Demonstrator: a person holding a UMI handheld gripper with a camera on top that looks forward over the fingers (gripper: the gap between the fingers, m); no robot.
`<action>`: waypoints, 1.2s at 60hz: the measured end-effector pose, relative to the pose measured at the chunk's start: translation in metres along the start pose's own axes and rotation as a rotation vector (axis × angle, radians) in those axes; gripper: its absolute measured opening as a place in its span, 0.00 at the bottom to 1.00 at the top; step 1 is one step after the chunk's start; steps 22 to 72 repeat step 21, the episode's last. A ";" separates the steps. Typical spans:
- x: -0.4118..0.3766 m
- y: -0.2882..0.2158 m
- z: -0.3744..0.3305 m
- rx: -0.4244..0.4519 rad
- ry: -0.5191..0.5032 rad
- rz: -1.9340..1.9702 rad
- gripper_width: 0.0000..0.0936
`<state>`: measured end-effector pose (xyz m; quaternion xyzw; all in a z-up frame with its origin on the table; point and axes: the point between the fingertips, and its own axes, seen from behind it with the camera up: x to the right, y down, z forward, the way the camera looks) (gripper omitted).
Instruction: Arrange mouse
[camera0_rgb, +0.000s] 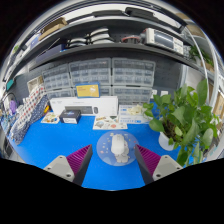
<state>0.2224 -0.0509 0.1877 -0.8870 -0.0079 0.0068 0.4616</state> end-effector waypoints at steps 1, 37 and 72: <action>0.000 0.000 -0.003 -0.002 -0.001 0.001 0.93; -0.015 0.017 -0.033 0.004 -0.017 -0.009 0.93; -0.015 0.017 -0.033 0.004 -0.017 -0.009 0.93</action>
